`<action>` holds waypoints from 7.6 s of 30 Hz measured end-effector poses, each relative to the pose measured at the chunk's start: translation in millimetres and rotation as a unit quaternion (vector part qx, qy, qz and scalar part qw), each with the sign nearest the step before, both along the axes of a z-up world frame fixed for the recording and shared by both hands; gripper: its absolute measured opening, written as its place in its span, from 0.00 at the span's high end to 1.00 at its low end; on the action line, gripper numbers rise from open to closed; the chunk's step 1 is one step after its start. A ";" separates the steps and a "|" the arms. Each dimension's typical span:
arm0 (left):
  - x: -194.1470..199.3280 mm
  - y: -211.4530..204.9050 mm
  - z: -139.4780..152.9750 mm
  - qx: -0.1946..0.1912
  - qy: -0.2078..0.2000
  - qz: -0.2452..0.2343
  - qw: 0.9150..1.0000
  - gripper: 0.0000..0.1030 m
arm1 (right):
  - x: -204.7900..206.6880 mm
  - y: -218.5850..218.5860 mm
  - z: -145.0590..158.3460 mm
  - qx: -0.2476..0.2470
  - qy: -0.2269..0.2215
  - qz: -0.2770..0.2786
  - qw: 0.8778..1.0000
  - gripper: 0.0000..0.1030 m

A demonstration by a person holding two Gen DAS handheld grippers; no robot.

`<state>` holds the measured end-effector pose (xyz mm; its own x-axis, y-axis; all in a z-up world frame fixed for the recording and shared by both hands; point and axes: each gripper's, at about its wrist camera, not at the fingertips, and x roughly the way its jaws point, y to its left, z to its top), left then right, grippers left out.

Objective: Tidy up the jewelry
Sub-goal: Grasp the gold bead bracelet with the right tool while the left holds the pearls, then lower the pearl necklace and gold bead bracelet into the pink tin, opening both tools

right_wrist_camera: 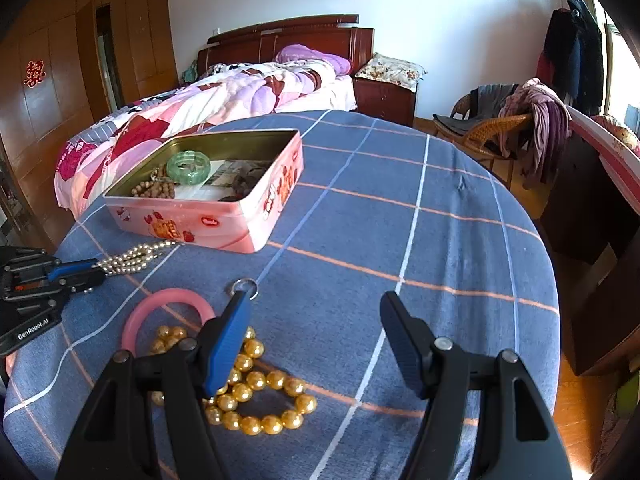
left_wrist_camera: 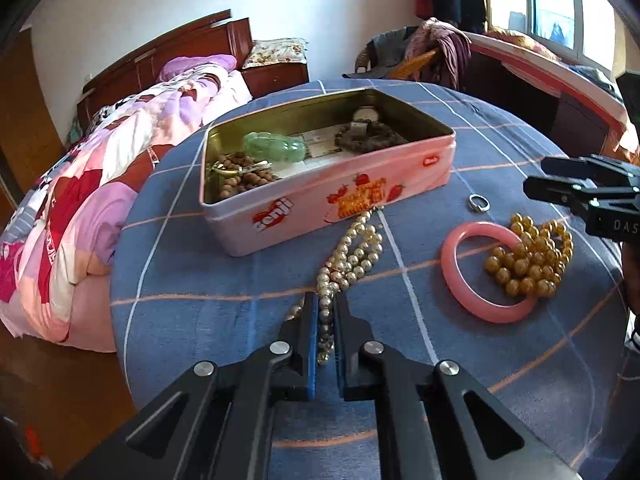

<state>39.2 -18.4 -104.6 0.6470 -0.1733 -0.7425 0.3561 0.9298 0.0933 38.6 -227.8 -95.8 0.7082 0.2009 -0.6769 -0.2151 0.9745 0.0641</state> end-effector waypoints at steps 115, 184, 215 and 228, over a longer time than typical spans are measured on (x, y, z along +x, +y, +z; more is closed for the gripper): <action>-30.2 6.4 69.4 -0.055 -0.092 0.005 0.994 0.95 | -34.1 34.7 52.0 0.003 -0.099 0.088 0.991 0.87; 110.9 8.1 102.0 0.014 -0.102 0.022 0.994 0.95 | 87.5 94.9 83.7 -0.060 -0.114 0.114 0.985 0.87; 103.7 2.8 63.0 0.015 -0.088 0.059 0.994 0.43 | 100.9 65.1 44.7 -0.049 -0.053 0.075 0.995 0.57; 3.8 -34.3 44.3 0.013 -0.080 0.004 0.997 0.42 | 28.3 19.4 18.7 -0.037 -0.029 0.036 0.998 0.43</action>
